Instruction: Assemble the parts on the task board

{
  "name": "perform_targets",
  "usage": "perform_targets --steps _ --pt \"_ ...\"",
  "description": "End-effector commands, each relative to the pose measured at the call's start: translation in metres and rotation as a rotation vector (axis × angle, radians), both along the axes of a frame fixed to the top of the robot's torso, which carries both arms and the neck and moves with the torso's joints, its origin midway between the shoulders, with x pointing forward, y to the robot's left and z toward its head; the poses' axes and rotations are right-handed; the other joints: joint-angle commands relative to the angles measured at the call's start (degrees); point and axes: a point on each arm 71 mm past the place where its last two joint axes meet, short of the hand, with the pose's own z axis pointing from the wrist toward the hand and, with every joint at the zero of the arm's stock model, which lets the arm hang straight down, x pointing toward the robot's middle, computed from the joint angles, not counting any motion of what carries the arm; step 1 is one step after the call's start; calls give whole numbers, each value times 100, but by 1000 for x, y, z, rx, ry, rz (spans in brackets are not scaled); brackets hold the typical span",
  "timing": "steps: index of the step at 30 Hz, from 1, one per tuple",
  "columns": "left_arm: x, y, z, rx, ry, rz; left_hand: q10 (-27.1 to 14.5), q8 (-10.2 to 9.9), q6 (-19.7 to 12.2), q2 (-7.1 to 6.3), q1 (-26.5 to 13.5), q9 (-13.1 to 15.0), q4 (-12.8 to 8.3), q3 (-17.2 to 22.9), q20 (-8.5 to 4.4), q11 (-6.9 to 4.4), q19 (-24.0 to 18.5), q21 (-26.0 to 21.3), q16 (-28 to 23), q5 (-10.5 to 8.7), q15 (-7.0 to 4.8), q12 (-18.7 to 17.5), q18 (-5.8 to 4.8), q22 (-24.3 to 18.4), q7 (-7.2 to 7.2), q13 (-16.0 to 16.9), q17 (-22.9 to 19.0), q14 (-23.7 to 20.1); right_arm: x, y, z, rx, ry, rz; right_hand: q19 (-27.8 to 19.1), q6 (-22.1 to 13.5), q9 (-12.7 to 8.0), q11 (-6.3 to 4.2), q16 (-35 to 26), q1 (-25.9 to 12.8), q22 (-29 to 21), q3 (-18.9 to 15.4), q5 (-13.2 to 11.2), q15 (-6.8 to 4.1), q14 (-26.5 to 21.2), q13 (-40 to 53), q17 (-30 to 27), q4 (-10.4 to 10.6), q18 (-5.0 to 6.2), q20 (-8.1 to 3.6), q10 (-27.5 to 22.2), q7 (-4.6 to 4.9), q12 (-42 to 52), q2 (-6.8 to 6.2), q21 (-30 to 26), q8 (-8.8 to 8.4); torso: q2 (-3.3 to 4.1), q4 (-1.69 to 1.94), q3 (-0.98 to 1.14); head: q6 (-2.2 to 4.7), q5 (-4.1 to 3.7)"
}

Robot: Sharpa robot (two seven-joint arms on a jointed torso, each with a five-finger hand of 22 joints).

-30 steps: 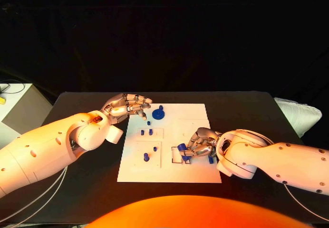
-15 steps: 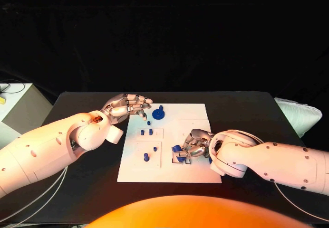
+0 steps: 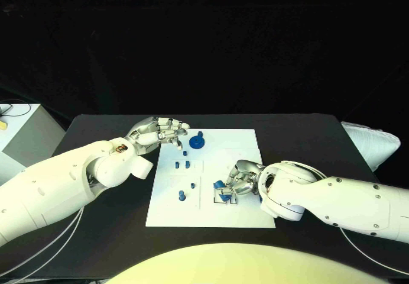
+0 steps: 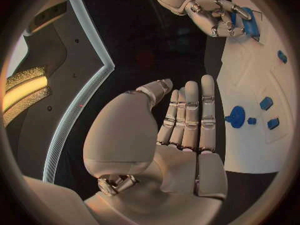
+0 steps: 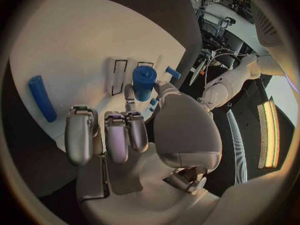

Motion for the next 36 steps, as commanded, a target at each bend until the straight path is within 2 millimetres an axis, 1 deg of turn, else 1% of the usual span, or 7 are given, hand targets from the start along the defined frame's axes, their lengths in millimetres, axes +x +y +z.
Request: perform_targets --steps 1,4,8,15,29,32,36 --pt "-1 -2 0 -14 4 -17 0 26 1 70 -14 -9 24 -17 -12 15 37 -24 -20 3 29 -36 83 -12 38 -8 6 -12 1 0 -1 -29 -17 10 429 53 0 -48 31 -160 1213 -18 -334 -57 551 1129 1319 -4 -75 -38 313 -1 -16 15 39 37 -2 0 1 0 -8" --pt "-1 -2 0 -14 5 -17 0 26 1 70 -14 -9 24 -17 -12 15 37 -24 -20 3 29 -36 83 -12 38 -8 6 -12 0 1 -1 -27 -14 15 429 50 16 -50 32 -354 1218 -143 -837 -59 553 1127 1325 -1 -75 -39 310 -5 -30 10 36 71 -1 0 3 0 -13" --pt "-1 -2 0 -13 6 -17 0 26 1 70 -14 -9 24 -17 -12 15 37 -24 -20 3 29 -36 83 -12 38 -8 6 -12 -1 2 -1 -22 -13 20 429 34 36 -52 32 -564 1224 -382 -1322 -58 553 1129 1328 8 -75 -39 308 -6 -44 52 34 110 -3 -2 0 0 -12" --pt "-1 -1 0 -11 7 -17 -3 25 -3 75 -21 -13 35 -18 -11 17 39 -31 -21 4 31 -38 83 -17 40 -11 7 -13 -5 2 1 -9 -18 28 436 9 58 -49 41 -988 1241 -961 -1836 -57 559 1138 1351 20 -80 -35 311 -6 -56 205 59 166 -1 -3 3 0 -6" --pt "-2 0 0 -8 7 -14 -3 25 -3 75 -21 -13 35 -18 -11 17 39 -31 -21 4 31 -38 83 -17 40 -11 7 -13 -11 -14 5 -8 -46 33 444 16 64 -53 51 -987 1256 -1041 -1891 -59 565 1157 1375 12 -89 -35 325 -11 -37 291 106 187 -3 -6 4 0 10" --pt "-2 1 0 -8 8 -14 -3 25 -3 75 -21 -13 35 -18 -11 17 39 -31 -21 4 31 -38 83 -17 40 -11 7 -13 -13 -18 7 6 -51 44 450 14 67 -58 57 -706 1268 -1060 -1827 -63 568 1169 1389 -5 -94 -39 334 -16 -30 338 134 206 -2 -3 3 0 8" --pt "-2 1 0 -7 8 -12 -3 25 -3 75 -21 -13 35 -18 -11 17 39 -31 -21 4 31 -38 83 -17 40 -11 7 -13 -15 -20 9 28 -60 58 458 12 68 -68 72 -53 1287 -1053 -1783 -71 576 1211 1422 -27 -103 -47 364 -27 12 336 183 236 -1 -6 4 0 19"
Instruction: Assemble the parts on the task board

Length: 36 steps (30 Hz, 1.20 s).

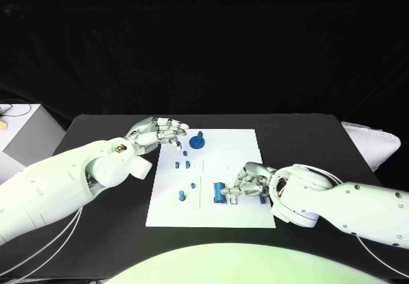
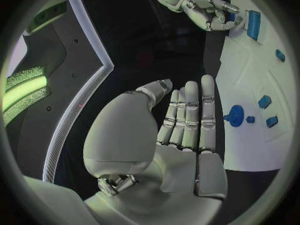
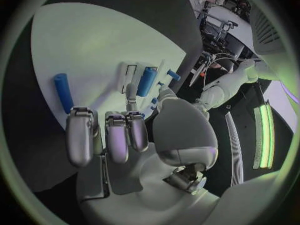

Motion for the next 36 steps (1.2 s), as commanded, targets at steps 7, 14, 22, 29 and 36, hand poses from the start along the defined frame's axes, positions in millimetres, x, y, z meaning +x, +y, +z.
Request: perform_targets --steps 7,14,22,29,36 --pt "-1 -3 0 -16 2 -15 -3 27 -3 52 2 -5 20 -3 -11 17 39 -34 -21 4 31 -38 83 -6 40 -5 7 -13 -1 -2 4 47 -47 35 465 -5 -25 -55 34 1000 1303 216 -234 -35 580 1246 1437 -33 -110 -56 407 -11 64 -43 64 43 0 4 -3 0 -4" --pt "-1 -2 1 -16 -1 -8 -9 26 -11 59 8 -13 29 -2 -9 18 44 -50 -24 7 31 -40 84 -19 41 -10 9 -17 5 -28 7 58 -87 -36 470 -55 -76 -38 46 1113 1311 320 86 -23 587 1245 1463 -21 -116 -50 405 14 54 -66 93 -18 -4 6 -7 0 -51" --pt "-1 -1 0 -22 -10 12 -6 25 -15 58 10 -15 30 -3 -9 17 46 -53 -24 6 31 -38 84 -21 41 -10 9 -17 6 -67 15 70 -126 -89 463 -128 -160 3 38 1427 1304 493 258 13 583 1239 1448 -65 -111 -23 394 61 35 -148 62 -140 -5 -9 -3 0 -100" --pt "-4 -1 -4 -28 -1 17 -6 25 -15 58 10 -15 30 -3 -9 17 46 -53 -24 6 31 -38 84 -21 41 -10 9 -17 5 -94 14 -4 -133 -110 466 -105 -169 9 43 1405 1310 487 244 18 585 1237 1459 -34 -115 -19 392 67 30 -183 85 -144 4 -9 6 0 -161" --pt "-5 -1 -7 -30 5 17 -6 25 -15 58 10 -15 30 -3 -9 17 46 -53 -24 6 31 -38 84 -21 41 -10 9 -17 -1 -102 9 -75 -119 -108 470 -20 -184 3 49 1259 1317 465 215 17 588 1241 1471 7 -120 -14 397 57 33 -213 115 -138 5 -2 -2 0 -198"
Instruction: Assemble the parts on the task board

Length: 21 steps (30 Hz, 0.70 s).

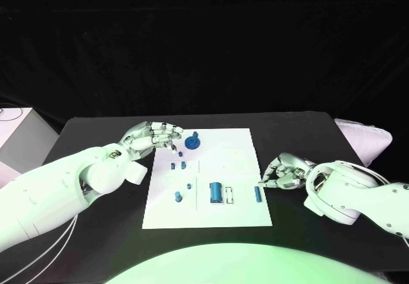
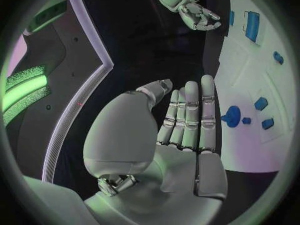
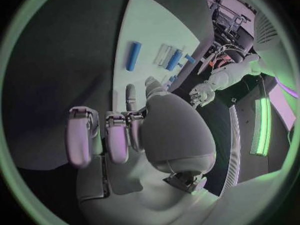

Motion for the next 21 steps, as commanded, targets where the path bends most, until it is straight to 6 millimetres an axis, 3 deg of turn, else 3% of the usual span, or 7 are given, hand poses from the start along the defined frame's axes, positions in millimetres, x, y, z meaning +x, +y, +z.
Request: perform_targets --steps 1,13,21 --pt "-1 -1 1 -21 -7 5 -6 25 -15 58 10 -8 30 -3 -9 17 46 -14 -24 7 31 -18 84 -7 41 -6 9 -17 -5 0 -4 -61 9 31 491 51 -7 21 31 -82 1315 2 -18 15 590 1241 1478 22 -59 7 378 -3 -2 -17 36 -16 2 3 -5 0 -11" --pt "-1 0 0 -19 -2 1 3 28 -15 59 9 -11 38 -9 -8 16 54 -23 -21 5 31 -11 84 -15 40 -6 12 -14 -12 6 -21 -103 58 29 493 104 -18 7 30 -251 1318 -26 -37 3 590 1248 1476 27 -60 1 385 -20 6 -37 48 -11 1 24 -9 0 1" --pt "-2 0 -1 -19 0 0 3 28 -15 59 9 -11 38 -9 -8 16 54 -23 -21 5 31 -11 84 -15 40 -6 12 -14 -12 9 -27 -137 64 38 492 112 -20 4 27 -297 1316 -35 -56 1 589 1246 1472 27 -59 0 384 -24 2 -44 42 -11 0 16 -10 0 14"
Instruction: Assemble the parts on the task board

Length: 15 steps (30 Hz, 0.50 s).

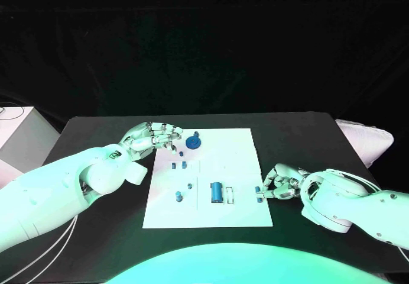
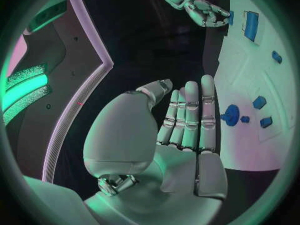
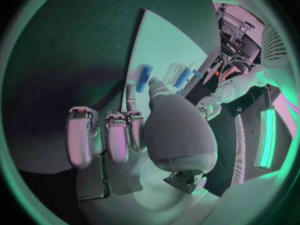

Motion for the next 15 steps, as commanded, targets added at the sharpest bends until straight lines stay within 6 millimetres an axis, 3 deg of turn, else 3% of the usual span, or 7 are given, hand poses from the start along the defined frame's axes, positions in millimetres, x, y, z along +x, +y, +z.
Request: perform_targets --steps 1,8,15 --pt "-1 -2 1 -17 -3 -5 3 28 -16 59 9 -5 38 -9 12 16 34 -23 -21 5 31 -11 84 -5 40 -6 5 -14 0 1 -3 -52 5 20 492 38 -10 4 28 -59 1318 -19 -27 0 589 1248 1472 12 -66 0 384 10 2 11 13 -11 -4 -4 -1 0 3" --pt "-1 -2 1 -17 -1 -8 3 28 -16 59 9 -5 38 -9 12 16 34 -23 -21 5 31 -11 84 -5 40 -6 5 -14 -2 8 -9 -77 9 50 492 38 -11 1 27 -56 1318 -19 -37 -1 589 1244 1470 3 -65 -1 381 7 -4 0 12 -12 -3 -6 5 0 8" --pt "-1 -2 0 -16 3 -12 1 31 -14 59 3 -8 49 -14 13 17 38 -32 -21 5 32 -12 84 -12 40 -9 7 -14 -5 17 -15 -95 28 85 492 39 -29 -9 29 200 1319 65 -39 -11 590 1243 1475 -39 -67 -11 378 -1 -12 -112 18 -28 -1 -10 1 0 -4"
